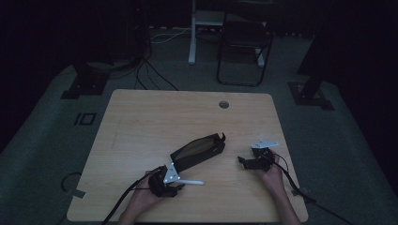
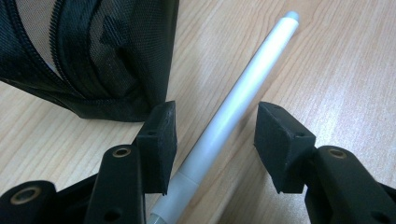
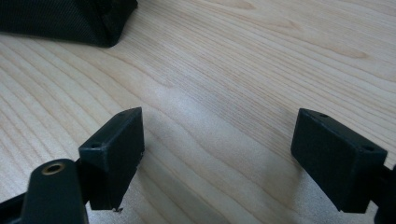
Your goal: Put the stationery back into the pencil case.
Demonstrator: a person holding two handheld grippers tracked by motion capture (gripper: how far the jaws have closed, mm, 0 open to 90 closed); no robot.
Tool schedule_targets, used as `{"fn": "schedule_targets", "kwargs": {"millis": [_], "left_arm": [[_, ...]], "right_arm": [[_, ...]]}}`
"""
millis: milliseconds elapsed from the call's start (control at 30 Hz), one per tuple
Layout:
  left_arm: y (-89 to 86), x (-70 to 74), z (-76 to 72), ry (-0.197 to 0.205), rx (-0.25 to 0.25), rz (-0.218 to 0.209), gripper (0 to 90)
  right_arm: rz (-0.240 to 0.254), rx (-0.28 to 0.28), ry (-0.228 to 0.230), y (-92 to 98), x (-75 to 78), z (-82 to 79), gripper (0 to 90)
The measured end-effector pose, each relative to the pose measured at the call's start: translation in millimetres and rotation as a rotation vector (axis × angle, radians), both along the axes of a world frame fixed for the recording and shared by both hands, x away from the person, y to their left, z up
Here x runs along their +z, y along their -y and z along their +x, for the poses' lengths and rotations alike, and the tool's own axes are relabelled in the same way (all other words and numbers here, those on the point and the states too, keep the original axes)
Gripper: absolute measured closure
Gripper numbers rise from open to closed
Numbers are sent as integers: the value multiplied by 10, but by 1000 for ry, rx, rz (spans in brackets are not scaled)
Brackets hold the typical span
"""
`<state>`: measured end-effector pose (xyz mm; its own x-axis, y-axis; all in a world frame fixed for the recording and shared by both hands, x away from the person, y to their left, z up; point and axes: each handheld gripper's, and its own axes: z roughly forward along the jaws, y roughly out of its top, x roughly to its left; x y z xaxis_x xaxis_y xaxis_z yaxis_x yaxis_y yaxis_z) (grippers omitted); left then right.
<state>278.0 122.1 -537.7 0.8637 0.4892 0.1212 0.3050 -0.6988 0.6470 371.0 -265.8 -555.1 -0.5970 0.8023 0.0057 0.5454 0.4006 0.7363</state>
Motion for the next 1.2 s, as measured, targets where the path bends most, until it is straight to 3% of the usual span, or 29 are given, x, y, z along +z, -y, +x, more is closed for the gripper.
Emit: {"fn": "schedule_targets", "kwargs": {"millis": [500,767,1200], "left_arm": [[-56,-14,75,-83,-3,-51,551],[-53,-7,75,-85,7,-52,616],[-35,-7,49,-82,-19,-53,769]], "right_arm": [[0,0,0,0,0,0,174],[0,0,0,0,0,0,174],[0,0,0,0,0,0,175]]}}
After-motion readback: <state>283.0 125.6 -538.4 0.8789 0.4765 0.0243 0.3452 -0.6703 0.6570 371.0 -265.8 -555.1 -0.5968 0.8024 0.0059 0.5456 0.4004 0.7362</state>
